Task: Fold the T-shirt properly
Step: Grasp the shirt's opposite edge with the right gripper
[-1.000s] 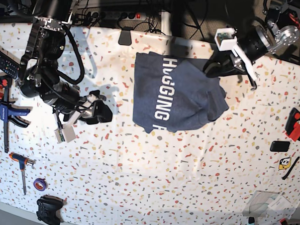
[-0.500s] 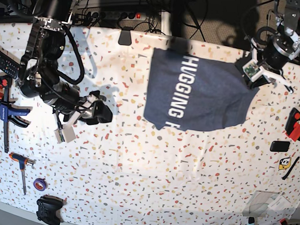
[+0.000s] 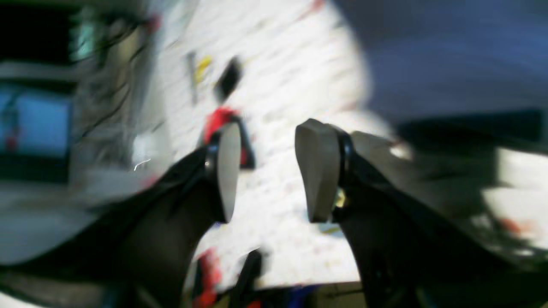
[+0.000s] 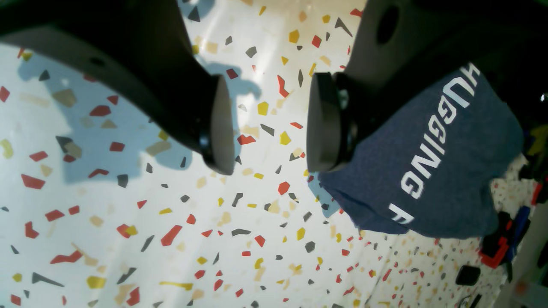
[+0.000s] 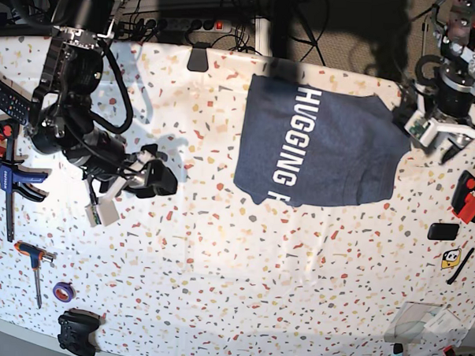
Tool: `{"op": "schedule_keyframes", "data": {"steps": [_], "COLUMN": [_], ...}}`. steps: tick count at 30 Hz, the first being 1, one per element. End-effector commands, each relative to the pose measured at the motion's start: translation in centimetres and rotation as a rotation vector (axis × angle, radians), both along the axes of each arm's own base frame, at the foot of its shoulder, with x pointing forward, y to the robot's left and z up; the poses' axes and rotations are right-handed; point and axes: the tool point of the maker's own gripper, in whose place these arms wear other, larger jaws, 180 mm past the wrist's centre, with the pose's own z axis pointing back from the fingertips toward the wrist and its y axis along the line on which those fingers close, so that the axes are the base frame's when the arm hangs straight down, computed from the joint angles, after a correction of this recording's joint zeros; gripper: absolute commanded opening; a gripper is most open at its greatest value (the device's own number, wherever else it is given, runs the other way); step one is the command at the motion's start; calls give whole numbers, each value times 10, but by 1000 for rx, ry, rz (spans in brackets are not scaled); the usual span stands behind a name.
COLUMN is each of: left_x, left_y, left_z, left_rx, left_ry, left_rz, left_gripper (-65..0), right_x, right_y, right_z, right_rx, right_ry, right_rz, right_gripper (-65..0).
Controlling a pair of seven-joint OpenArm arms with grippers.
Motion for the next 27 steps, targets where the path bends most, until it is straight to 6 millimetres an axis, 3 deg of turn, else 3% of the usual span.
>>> {"op": "schedule_keyframes", "data": {"steps": [1, 4, 8, 12, 15, 20, 27], "left_x": [6, 4, 0, -7, -9, -9, -4], "left_y": [10, 30, 30, 17, -7, -53, -72], "left_z": [19, 31, 21, -4, -17, -17, 10], "left_rx": [35, 14, -244, -548, -724, -947, -1014], "left_ry": [-75, -156, -164, -82, 7, 117, 85], "left_rz": [34, 165, 275, 364, 338, 204, 138], "left_gripper": [-444, -531, -645, -650, -650, -650, -650], "right_x": [8, 8, 10, 13, 15, 13, 39], "right_y": [2, 8, 15, 30, 45, 81, 116], "right_z": [18, 23, 25, 16, 13, 10, 13], "right_rx": [25, 66, 70, -13, -71, -123, -120], "right_ry": [-64, -75, -87, -108, -147, -195, -235], "right_rz": [11, 20, 29, 62, 100, 201, 203], "right_gripper": [-374, -374, -377, -514, -639, -650, -650]}}
